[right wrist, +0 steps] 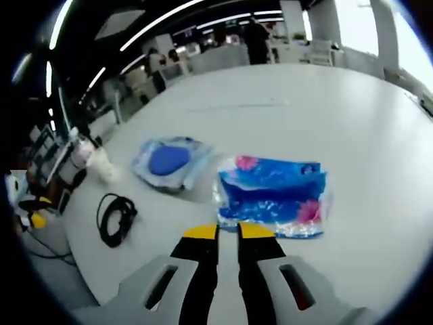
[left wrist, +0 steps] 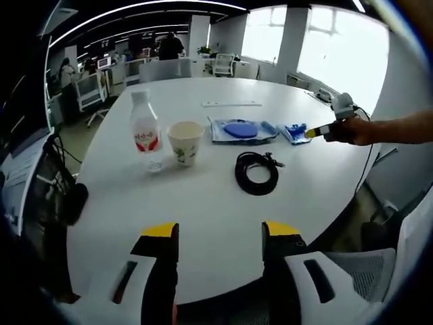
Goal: Arrange the tabletop items into an orderly group along one side of the table until the central work area is clear of visible clutter.
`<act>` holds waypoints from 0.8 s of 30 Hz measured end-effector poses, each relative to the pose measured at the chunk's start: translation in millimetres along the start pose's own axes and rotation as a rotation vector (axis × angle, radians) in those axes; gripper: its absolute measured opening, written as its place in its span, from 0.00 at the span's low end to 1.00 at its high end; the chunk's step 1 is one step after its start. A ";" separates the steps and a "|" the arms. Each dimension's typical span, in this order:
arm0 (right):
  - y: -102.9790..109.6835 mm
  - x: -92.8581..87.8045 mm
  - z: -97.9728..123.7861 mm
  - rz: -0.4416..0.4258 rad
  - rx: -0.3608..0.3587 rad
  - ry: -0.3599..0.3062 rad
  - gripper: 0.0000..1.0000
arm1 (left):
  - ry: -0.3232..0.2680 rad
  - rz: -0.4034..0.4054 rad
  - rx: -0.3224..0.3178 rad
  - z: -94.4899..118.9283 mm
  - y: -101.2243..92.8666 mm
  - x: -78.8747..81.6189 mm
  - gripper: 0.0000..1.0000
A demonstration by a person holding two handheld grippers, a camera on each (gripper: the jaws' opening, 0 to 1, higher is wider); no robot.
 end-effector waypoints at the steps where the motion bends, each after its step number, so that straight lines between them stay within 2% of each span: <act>1: 2.9 1.3 -1.3 0.001 0.007 -0.001 0.07 | 0.000 -0.003 -0.003 -0.9 -1.5 0.8 0.49; 7: 19.4 14.1 -12.6 0.012 0.048 -0.011 0.08 | -0.002 -0.013 -0.025 -7.5 -9.7 8.4 0.48; 12: 27.8 23.2 -21.0 0.014 0.074 -0.017 0.09 | -0.015 -0.026 -0.055 -16.9 -21.6 24.4 0.48; 18: 35.4 28.1 -26.4 0.000 0.092 -0.021 0.10 | -0.047 -0.042 -0.100 -32.9 -38.4 55.3 0.46; 24: 37.3 29.0 -30.3 -0.019 0.100 -0.019 0.11 | -0.079 -0.074 -0.151 -54.9 -58.2 95.9 0.44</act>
Point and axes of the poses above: the point that each gripper's makers call its tool centre point, and the gripper's own axes: z roughly backward along the fingers, y roughly to its left, x roughly out of its top, the point moved 1 cm from there along z, roughly backward along the fingers, and after that the axes turned 6 degrees about y, right-handed, at the moved point
